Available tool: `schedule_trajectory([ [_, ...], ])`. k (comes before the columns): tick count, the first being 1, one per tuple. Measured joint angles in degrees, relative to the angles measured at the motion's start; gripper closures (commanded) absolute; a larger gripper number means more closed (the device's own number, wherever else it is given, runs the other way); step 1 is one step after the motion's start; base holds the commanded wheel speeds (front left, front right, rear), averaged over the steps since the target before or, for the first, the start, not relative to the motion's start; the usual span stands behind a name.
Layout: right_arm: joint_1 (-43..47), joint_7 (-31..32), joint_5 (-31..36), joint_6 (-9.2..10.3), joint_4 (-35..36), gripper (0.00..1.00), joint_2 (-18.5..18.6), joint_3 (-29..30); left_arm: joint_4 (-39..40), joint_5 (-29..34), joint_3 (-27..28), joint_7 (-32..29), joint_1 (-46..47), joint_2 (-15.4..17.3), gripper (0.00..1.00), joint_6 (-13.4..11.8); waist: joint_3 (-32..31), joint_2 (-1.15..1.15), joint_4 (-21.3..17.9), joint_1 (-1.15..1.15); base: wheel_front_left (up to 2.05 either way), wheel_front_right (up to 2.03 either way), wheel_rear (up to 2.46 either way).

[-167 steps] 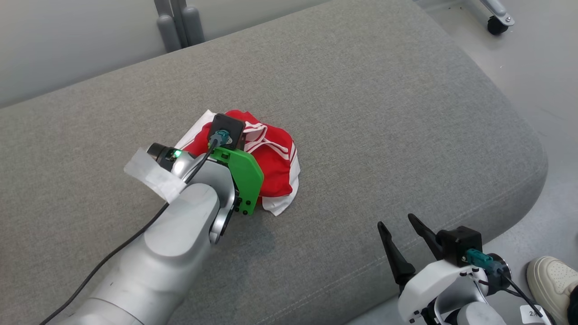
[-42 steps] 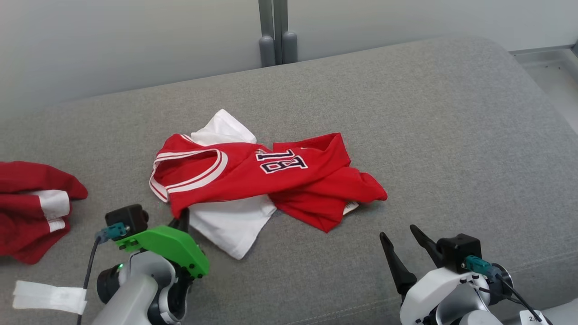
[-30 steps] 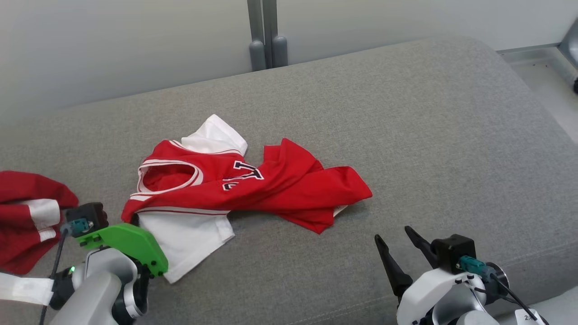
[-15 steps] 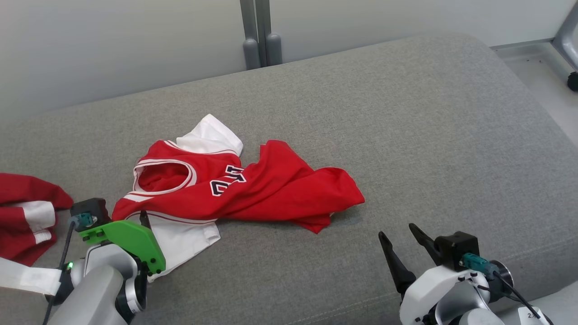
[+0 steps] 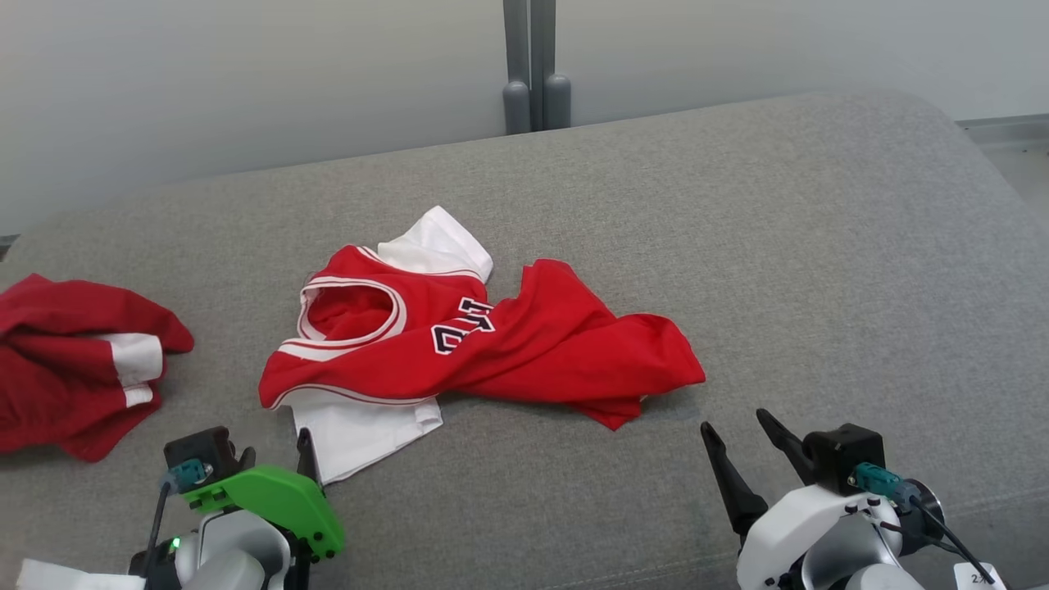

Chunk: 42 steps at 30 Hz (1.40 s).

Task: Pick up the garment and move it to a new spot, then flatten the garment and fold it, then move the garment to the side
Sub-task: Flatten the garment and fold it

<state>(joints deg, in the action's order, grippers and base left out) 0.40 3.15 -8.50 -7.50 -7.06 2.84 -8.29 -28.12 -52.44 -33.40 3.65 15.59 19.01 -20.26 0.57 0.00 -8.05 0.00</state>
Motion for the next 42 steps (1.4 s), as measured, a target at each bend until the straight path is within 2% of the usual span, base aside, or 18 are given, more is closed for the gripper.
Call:
schedule_trajectory([
  [4, 0.2, -0.2, -0.1, 0.0, -0.2, 0.0, 0.0, 0.6, 2.9, -0.8, 1.7, 4.4, -2.3, -0.8, 0.0, -0.1, -0.5, 0.0, 1.5, 0.0, 0.0, 0.0, 0.0],
  [9, 0.5, -0.8, -2.1, 0.0, -0.6, 0.0, 0.0, 1.6, 7.5, -0.8, 3.6, 10.2, -5.5, -1.8, 0.0, 3.7, -1.1, 0.0, 3.1, 0.0, 0.0, 0.0, 0.0],
  [12, 0.5, -1.1, -2.4, 0.0, -0.7, 0.0, 0.0, 2.0, 9.6, 1.0, 4.9, 11.1, -6.5, -1.9, 0.0, 5.0, -1.4, 0.0, 3.6, 0.0, 0.0, 0.0, 0.0],
  [13, 0.6, -1.3, -2.5, 0.0, -0.9, 0.0, 0.0, 2.7, 12.5, 4.8, 7.0, 11.3, -7.5, -2.3, 0.0, 5.8, -1.7, 0.0, 4.2, 0.0, 0.0, 0.0, 0.0],
  [14, 0.6, -1.3, -2.5, 0.0, -0.9, 0.0, 0.0, 2.7, 12.5, 4.8, 7.0, 11.3, -7.5, -2.3, 0.0, 5.8, -1.7, 0.0, 4.2, 0.0, 0.0, 0.0, 0.0],
  [16, 0.9, -1.5, -2.5, 0.0, -1.3, 0.0, 0.0, 3.3, 16.5, 10.1, 10.7, 11.4, -8.7, -3.4, 0.0, 6.7, -2.0, 0.0, 4.9, 0.0, 0.0, 0.0, 0.0],
  [23, 1.3, -2.8, -2.6, 0.0, -2.0, 0.0, 0.0, 4.1, 25.0, 23.2, 20.8, 11.5, -17.1, -9.8, 0.0, 12.0, -3.3, 0.0, 7.1, 0.0, 0.0, 0.0, 0.0],
  [28, 1.5, -4.7, -2.6, 0.0, -2.5, 0.0, 0.0, 5.2, 25.4, 29.1, 24.6, 11.5, -21.9, -11.9, 0.0, 15.7, -4.3, 0.0, 8.7, 0.0, 0.0, 0.0, 0.0],
  [33, 1.7, -7.5, -1.5, 0.0, -3.3, 0.0, 0.0, 7.4, 23.6, 34.2, 26.3, 11.5, -25.7, -12.3, 0.0, 16.8, -5.1, 0.0, 10.2, 0.0, 0.0, 0.0, 0.0],
  [42, 2.9, -8.8, 0.1, 0.0, -5.4, 0.0, 0.0, 9.5, 19.2, 37.8, 26.8, 11.5, -29.3, -11.4, 0.0, 19.0, -6.2, 0.0, 12.0, 0.0, 0.0, 0.0, 0.0],
])
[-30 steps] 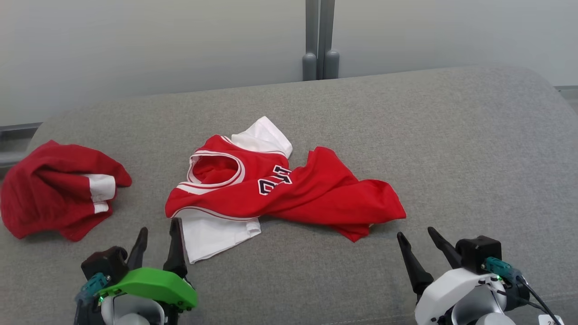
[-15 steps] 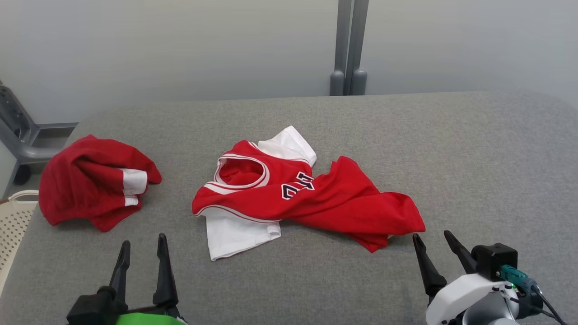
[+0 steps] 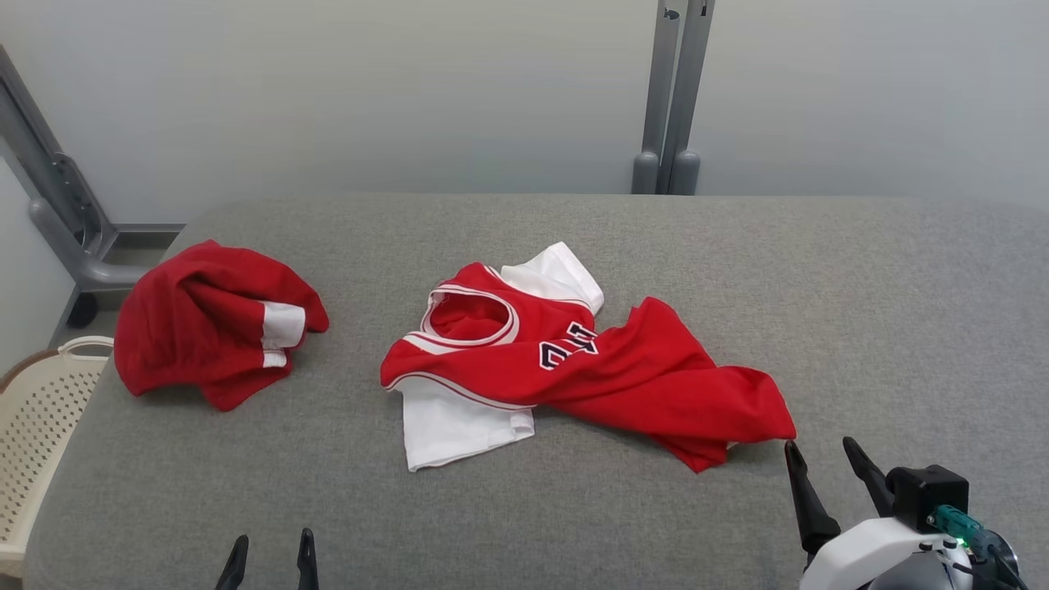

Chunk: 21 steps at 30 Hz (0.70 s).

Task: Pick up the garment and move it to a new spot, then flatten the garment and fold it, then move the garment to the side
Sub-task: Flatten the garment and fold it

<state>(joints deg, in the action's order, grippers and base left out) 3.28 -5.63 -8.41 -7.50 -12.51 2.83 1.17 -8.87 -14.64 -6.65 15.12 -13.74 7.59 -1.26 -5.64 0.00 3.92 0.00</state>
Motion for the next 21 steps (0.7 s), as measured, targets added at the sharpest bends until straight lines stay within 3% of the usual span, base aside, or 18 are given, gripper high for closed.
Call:
schedule_trajectory([
  [9, -0.5, 3.4, 0.0, 0.0, -0.3, 0.0, 0.0, -0.3, -1.1, 0.0, -0.5, 0.0, 0.1, -0.1, 0.0, 0.5, -0.3, 0.0, 0.4, 0.0, 0.0, 0.0, 0.0],
  [16, -9.7, 15.9, 1.8, 0.0, -1.6, 0.0, 0.0, 1.8, -1.7, -0.3, -1.4, 0.0, 0.7, -0.8, 0.0, 1.3, 0.5, 0.0, -0.1, 0.0, 0.0, 0.0, 0.0],
  [21, -18.8, 27.5, 2.5, 0.0, -9.0, 0.0, 0.0, 5.2, -2.5, -0.3, -2.5, 0.0, 1.8, -1.0, 0.0, 1.8, 1.2, 0.0, 0.7, 0.0, 0.0, 0.0, 0.0],
])
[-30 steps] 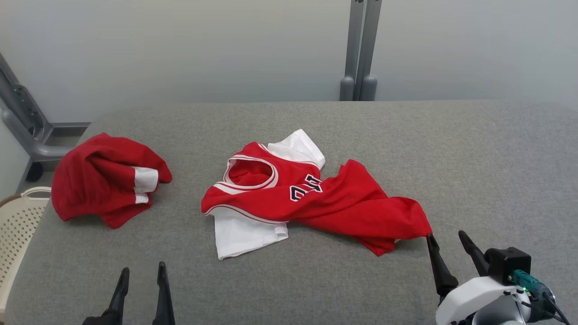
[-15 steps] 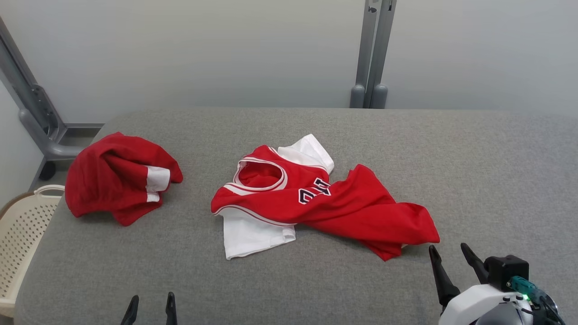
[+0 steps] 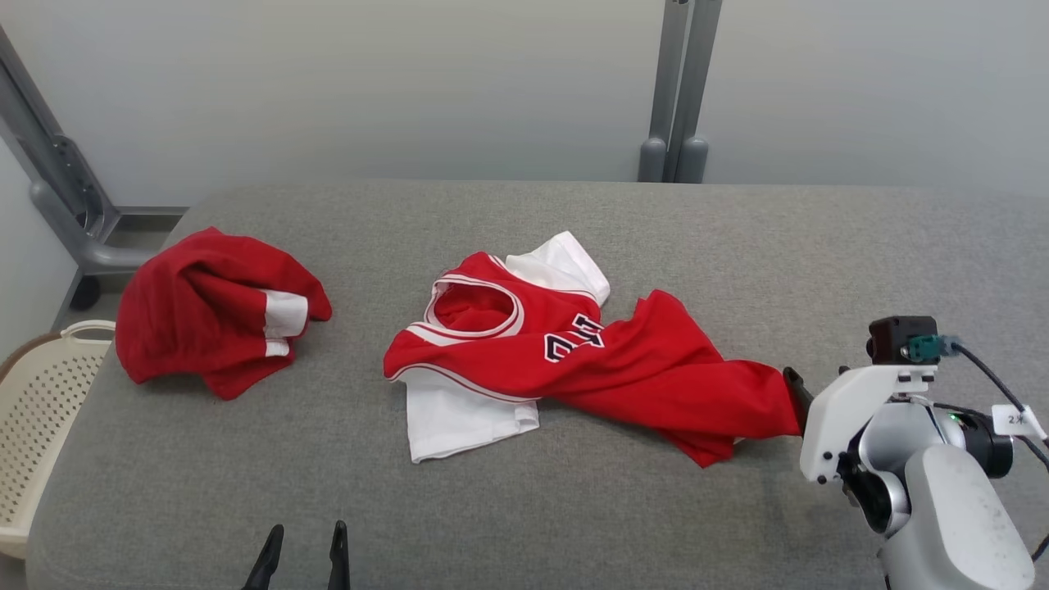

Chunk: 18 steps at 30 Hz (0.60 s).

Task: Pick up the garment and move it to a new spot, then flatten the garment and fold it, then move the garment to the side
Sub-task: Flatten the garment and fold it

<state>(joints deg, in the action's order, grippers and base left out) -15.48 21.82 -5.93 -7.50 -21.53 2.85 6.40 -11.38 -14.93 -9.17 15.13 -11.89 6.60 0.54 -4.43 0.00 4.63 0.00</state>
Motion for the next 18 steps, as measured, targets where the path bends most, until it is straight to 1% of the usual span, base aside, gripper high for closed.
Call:
schedule_trajectory([
  [4, -5.0, 5.0, 0.1, 0.0, -5.7, 0.0, 0.0, 1.5, -0.4, 0.0, -0.5, -0.1, 0.3, 0.0, 0.0, 0.2, 0.7, 0.0, 1.3, 0.0, 0.0, 0.0, 0.0],
  [7, -7.9, 7.3, 1.0, 0.0, -9.2, 0.0, 0.0, 2.3, -0.6, 0.0, -0.9, -0.5, 0.8, 0.2, 0.0, 0.3, 1.4, 0.0, 2.4, 0.0, 0.0, 0.0, 0.0],
  [11, -11.3, 8.5, 2.6, 0.0, -12.8, 0.0, 0.1, 3.1, -0.5, 0.0, -1.2, -0.7, 1.1, 0.5, 0.0, 0.5, 2.6, 0.0, 3.8, 0.0, 0.0, 0.0, 0.0],
  [15, -13.9, 9.4, 4.4, 0.0, -15.8, 0.0, 0.2, 6.1, -0.4, 0.0, -1.8, -0.9, 2.1, 0.6, 0.0, 0.7, 4.4, 0.0, 4.8, 0.0, 0.0, 0.0, 0.0],
  [17, -14.6, 9.7, 5.6, 0.01, -17.0, 0.06, 0.3, 7.8, -0.4, 0.0, -2.1, -1.0, 2.4, 0.6, 0.0, 0.8, 5.1, 0.0, 5.3, 0.0, 0.0, 0.0, 0.0],
  [18, -14.8, 9.8, 6.2, 0.0, -17.4, 0.13, 0.3, 8.7, -0.4, 0.0, -2.2, -1.0, 2.6, 0.5, 0.0, 0.8, 5.5, 0.0, 5.5, 0.0, 0.0, 0.0, 0.0],
])
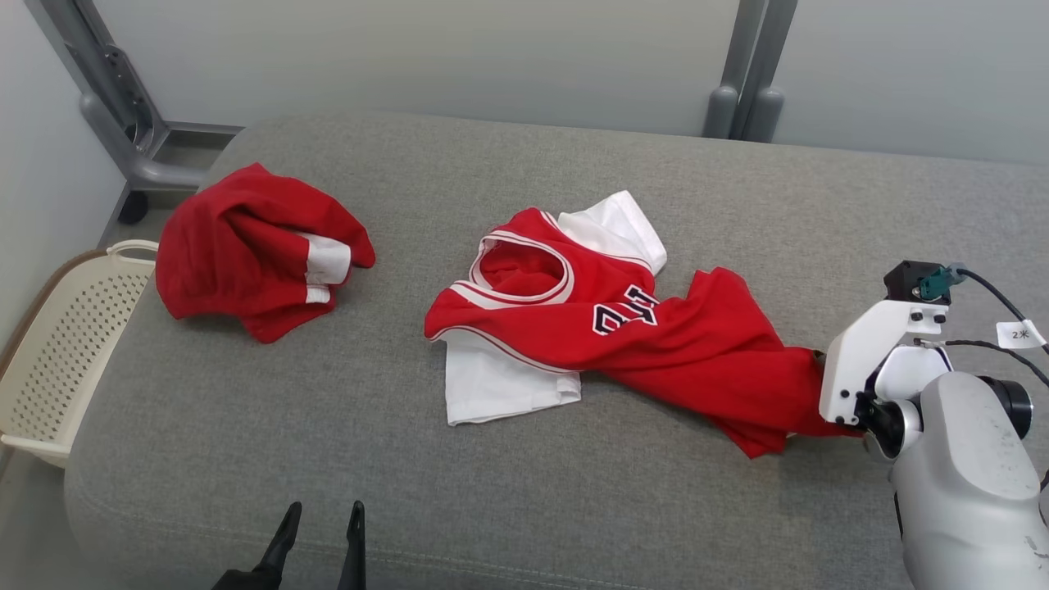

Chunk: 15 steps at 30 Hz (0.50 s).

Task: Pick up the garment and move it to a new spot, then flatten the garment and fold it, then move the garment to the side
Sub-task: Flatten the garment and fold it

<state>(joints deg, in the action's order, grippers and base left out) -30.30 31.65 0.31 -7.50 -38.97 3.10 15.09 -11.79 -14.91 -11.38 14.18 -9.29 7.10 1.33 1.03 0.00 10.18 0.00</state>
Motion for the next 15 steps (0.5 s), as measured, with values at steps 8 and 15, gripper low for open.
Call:
schedule_trajectory([
  [8, -1.0, -0.7, 1.6, 0.0, -2.3, 0.98, -0.2, 3.1, -0.8, -0.4, -0.3, 0.0, 1.0, -0.2, 0.0, -0.1, 1.8, 0.0, 0.5, 0.0, 0.0, 0.0, 0.0],
  [15, -2.2, -3.8, -10.1, 0.0, -4.2, 1.0, -0.3, 6.6, -1.6, -0.9, -0.4, 0.0, 2.0, -0.4, 0.0, -0.4, 1.8, 0.0, -0.6, 0.0, 0.0, 0.0, 0.0],
])
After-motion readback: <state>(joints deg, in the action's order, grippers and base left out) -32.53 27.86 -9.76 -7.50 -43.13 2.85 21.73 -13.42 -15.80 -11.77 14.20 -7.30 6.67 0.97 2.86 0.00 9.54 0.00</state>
